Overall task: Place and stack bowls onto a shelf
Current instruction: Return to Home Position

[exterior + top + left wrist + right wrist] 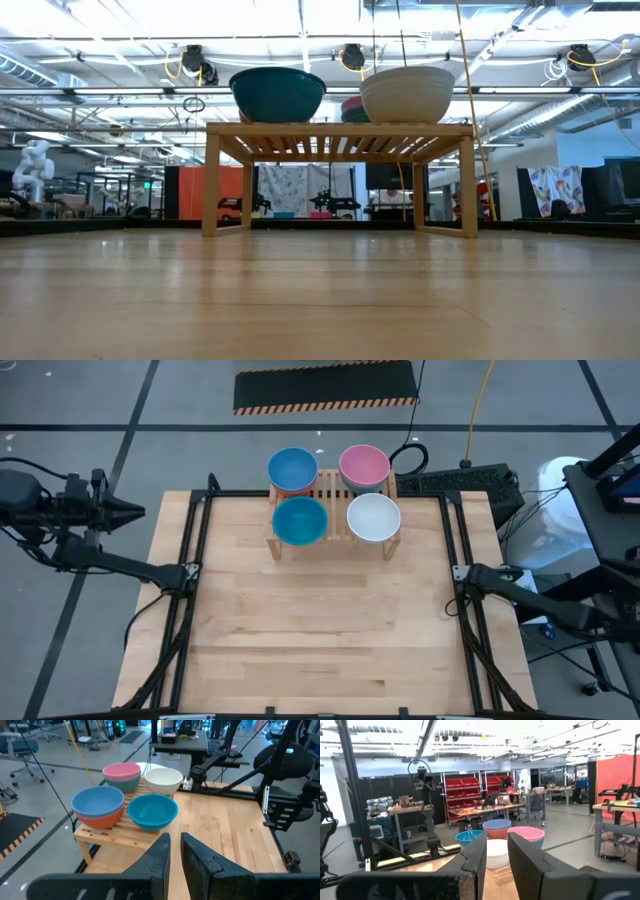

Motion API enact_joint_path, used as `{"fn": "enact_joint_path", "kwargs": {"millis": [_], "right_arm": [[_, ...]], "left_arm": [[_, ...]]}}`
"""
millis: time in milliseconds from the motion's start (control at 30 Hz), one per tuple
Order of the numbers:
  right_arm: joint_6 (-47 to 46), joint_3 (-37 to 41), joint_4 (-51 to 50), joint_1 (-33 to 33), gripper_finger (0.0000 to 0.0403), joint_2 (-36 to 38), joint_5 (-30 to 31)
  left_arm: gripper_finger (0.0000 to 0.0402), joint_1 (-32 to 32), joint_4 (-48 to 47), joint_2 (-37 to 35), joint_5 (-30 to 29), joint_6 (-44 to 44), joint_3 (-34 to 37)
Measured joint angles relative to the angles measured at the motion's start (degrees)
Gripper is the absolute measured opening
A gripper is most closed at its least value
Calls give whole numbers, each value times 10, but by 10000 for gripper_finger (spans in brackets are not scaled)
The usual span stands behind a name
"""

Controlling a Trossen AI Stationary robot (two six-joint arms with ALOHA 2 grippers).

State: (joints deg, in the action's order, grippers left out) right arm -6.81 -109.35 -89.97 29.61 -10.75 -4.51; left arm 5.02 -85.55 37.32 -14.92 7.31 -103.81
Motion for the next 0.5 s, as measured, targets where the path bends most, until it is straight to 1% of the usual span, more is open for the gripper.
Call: {"fn": "enact_joint_path", "kwargs": {"millis": [300, 500], "right_arm": [[4, 1, 0, 16, 75, 40, 0], [5, 1, -1, 26, 75, 57, -1]], "left_arm": [[51, 0, 16, 0, 0, -25, 0], [51, 0, 3, 0, 7, -27, 0]]}}
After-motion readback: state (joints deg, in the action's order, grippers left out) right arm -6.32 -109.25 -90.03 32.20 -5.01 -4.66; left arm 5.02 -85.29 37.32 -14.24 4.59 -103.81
